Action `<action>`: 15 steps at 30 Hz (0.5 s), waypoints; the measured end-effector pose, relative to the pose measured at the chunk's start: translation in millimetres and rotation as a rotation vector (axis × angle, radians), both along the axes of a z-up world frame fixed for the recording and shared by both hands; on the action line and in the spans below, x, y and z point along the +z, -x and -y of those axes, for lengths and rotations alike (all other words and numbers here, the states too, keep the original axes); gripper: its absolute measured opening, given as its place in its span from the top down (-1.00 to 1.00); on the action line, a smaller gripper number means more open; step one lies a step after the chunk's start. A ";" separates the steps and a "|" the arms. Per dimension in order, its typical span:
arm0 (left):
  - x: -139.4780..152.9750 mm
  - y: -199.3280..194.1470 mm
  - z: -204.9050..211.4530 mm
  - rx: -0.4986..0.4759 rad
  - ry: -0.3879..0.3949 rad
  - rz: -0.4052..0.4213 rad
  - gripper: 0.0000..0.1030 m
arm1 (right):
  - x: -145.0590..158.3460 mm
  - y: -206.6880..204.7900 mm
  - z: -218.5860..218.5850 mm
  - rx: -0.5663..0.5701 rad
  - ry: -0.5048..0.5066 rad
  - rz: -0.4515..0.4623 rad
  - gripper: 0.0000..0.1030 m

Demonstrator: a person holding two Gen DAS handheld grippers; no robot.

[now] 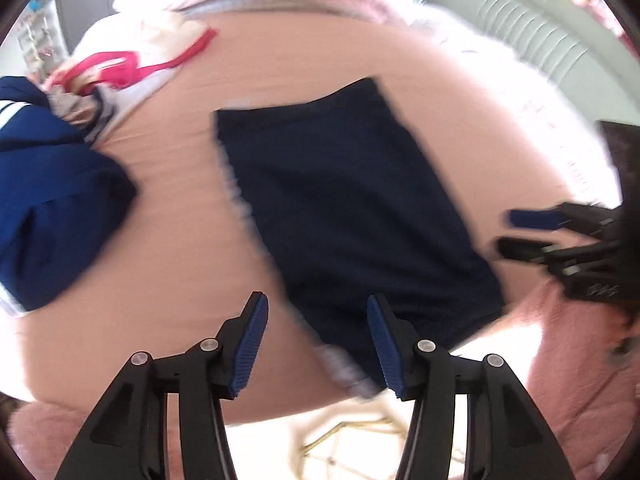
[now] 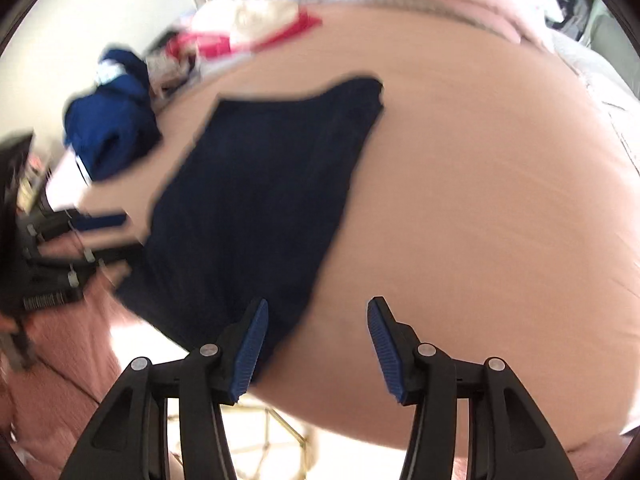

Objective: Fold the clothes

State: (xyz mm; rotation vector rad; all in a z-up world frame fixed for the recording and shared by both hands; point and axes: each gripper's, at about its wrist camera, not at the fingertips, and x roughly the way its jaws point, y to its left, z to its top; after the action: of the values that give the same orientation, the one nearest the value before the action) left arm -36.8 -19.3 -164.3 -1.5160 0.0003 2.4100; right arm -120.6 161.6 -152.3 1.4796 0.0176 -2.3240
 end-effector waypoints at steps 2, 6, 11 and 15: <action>-14.7 8.7 -12.0 -0.015 0.070 0.074 0.05 | -10.7 -0.3 10.8 -0.020 0.023 0.019 0.00; -14.4 4.6 -7.5 0.039 0.128 0.129 0.00 | -26.8 -6.2 28.0 0.037 -0.081 0.034 0.00; 11.1 -2.2 -1.9 0.070 0.087 0.069 -0.01 | -7.1 -18.2 13.6 -0.009 -0.076 -0.005 -0.06; 8.4 5.3 -13.0 0.045 0.063 0.029 -0.01 | -10.3 -16.7 26.7 -0.009 -0.020 -0.010 -0.06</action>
State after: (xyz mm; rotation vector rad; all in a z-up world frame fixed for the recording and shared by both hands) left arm -42.2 -6.3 -155.9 -1.5944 0.0367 2.4446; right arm -103.9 134.9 -162.6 1.4808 0.0370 -2.3442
